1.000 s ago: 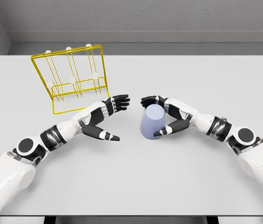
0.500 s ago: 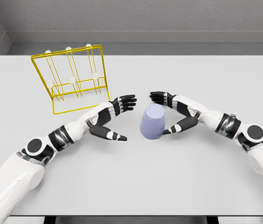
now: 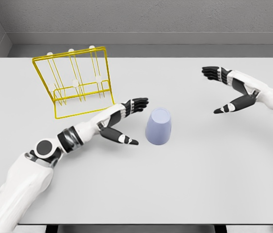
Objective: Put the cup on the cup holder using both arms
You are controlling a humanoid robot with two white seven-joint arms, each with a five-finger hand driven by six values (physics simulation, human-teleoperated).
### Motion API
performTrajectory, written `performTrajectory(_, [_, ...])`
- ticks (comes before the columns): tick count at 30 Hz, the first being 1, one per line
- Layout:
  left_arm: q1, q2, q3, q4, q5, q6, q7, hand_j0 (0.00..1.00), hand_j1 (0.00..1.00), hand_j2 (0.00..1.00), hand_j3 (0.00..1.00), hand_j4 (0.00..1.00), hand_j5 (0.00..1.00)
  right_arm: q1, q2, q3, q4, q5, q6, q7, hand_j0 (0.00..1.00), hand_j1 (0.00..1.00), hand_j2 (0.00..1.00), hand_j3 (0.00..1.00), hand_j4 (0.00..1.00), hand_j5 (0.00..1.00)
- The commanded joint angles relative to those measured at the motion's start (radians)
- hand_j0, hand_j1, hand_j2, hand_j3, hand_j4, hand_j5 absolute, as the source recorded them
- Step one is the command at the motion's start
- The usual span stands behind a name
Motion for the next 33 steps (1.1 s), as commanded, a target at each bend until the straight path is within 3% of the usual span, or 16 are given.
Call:
performTrajectory(1, [0.000, -0.028, 0.013, 0.025, 0.001, 0.003, 0.000, 1.00, 1.00, 1.00, 1.00, 1.00, 1.00, -0.005, -0.018, -0.006, -0.006, -0.005, -0.008, 0.000, 1.00, 1.00, 1.00, 1.00, 1.00, 1.00])
performTrajectory(2, [-0.002, -0.033, 0.027, 0.031, 0.001, 0.012, 0.000, 1.00, 1.00, 1.00, 1.00, 1.00, 1.00, -0.009, -0.021, -0.006, 0.002, 0.044, -0.066, 0.000, 1.00, 1.00, 1.00, 1.00, 1.00, 1.00])
performTrajectory(4, [-0.002, -0.034, 0.025, 0.031, 0.001, 0.019, 0.000, 1.00, 1.00, 1.00, 1.00, 1.00, 1.00, -0.021, -0.021, -0.041, 0.029, 0.344, -0.169, -0.019, 1.00, 1.00, 1.00, 1.00, 1.00, 1.00])
performTrajectory(5, [0.000, -0.046, 0.025, 0.031, -0.001, 0.019, 0.000, 1.00, 1.00, 1.00, 1.00, 1.00, 1.00, -0.021, -0.021, -0.075, 0.028, 0.594, -0.174, -0.212, 1.00, 1.00, 1.00, 1.00, 1.00, 1.00])
performTrajectory(6, [0.000, -0.059, 0.025, 0.043, -0.001, 0.017, 0.000, 1.00, 1.00, 1.00, 1.00, 1.00, 1.00, -0.023, -0.024, -0.086, 0.025, 0.709, -0.174, -0.338, 1.00, 1.00, 1.00, 1.00, 1.00, 1.00])
performTrajectory(8, [-0.002, -0.076, 0.023, 0.063, -0.002, 0.017, 0.000, 1.00, 1.00, 1.00, 1.00, 1.00, 1.00, -0.025, -0.048, -0.113, 0.023, 0.883, -0.174, -0.422, 1.00, 1.00, 1.00, 1.00, 1.00, 1.00])
performTrajectory(14, [-0.002, -0.080, 0.023, 0.075, -0.002, 0.019, 0.000, 1.00, 1.00, 1.00, 1.00, 1.00, 1.00, -0.037, -0.091, -0.110, 0.018, 0.900, -0.174, -0.442, 1.00, 1.00, 1.00, 1.00, 1.00, 1.00])
performTrajectory(22, [-0.002, -0.082, 0.023, 0.077, -0.002, 0.017, 0.000, 1.00, 1.00, 1.00, 1.00, 1.00, 1.00, -0.064, -0.085, -0.123, 0.011, 0.895, -0.174, -0.447, 1.00, 1.00, 1.00, 1.00, 1.00, 1.00])
performTrajectory(26, [-0.002, -0.089, 0.019, 0.077, -0.002, 0.017, 0.000, 1.00, 1.00, 1.00, 1.00, 1.00, 1.00, -0.055, -0.073, -0.113, -0.005, 0.895, -0.174, -0.447, 1.00, 1.00, 1.00, 1.00, 1.00, 1.00])
performTrajectory(28, [-0.002, -0.094, 0.016, 0.077, -0.002, 0.017, 0.000, 1.00, 1.00, 1.00, 1.00, 1.00, 1.00, -0.048, -0.073, -0.112, -0.046, 0.895, -0.174, -0.447, 1.00, 1.00, 1.00, 1.00, 1.00, 1.00])
performTrajectory(33, [-0.002, -0.106, 0.016, 0.077, -0.004, 0.017, 0.000, 1.00, 1.00, 1.00, 1.00, 1.00, 1.00, -0.048, -0.076, -0.116, -0.041, 0.895, -0.174, -0.447, 1.00, 1.00, 1.00, 1.00, 1.00, 1.00])
